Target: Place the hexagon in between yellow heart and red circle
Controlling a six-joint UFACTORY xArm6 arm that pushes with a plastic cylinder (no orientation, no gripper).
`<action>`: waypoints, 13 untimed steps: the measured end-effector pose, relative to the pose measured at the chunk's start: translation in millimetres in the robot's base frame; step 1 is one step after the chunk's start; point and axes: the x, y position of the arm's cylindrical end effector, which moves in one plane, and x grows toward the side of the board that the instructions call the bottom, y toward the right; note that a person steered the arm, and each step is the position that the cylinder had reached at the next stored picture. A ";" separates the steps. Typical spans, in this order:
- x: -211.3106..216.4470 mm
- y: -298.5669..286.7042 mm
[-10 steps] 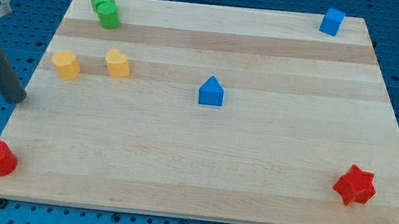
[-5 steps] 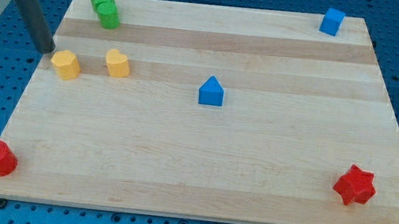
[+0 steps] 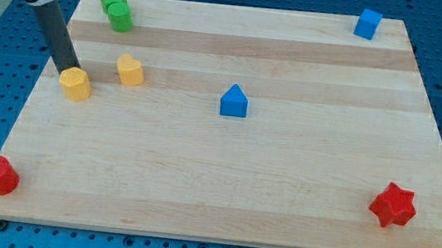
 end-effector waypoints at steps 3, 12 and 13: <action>11.1 6.8; 47.7 18.2; 47.7 19.5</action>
